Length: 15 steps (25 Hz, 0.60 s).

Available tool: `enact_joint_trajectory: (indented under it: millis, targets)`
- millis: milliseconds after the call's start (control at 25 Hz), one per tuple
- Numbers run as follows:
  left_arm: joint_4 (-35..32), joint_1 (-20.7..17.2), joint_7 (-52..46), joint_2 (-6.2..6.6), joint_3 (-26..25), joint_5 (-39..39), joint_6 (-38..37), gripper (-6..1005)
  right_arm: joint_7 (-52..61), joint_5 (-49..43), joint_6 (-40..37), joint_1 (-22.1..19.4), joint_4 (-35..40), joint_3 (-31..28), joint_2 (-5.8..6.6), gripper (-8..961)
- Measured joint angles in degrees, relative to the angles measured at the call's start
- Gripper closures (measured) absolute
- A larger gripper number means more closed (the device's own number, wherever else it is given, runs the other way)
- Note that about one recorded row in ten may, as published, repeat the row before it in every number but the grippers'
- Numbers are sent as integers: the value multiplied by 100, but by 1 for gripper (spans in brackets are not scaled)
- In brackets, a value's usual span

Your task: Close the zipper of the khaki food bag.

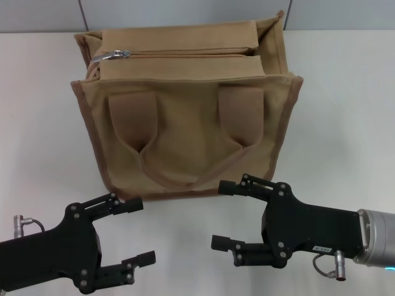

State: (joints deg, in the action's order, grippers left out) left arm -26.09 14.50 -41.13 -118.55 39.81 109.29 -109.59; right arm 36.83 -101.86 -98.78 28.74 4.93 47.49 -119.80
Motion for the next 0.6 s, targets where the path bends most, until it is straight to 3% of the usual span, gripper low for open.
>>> enact_joint_trajectory:
  millis: [400, 560, 600]
  targets:
    - [54, -35, 36, -11, -130, -41, 8, 241, 0, 0, 44, 10, -35, -47, 0, 121]
    - [243, -35, 47, -16, -707, -81, 17, 247, 0, 0, 70, 15, -71, -46, -2, 124]
    - [426, -27, 53, -14, -1105, -145, 47, 248, 0, 0, 70, 15, -86, -46, -2, 124]
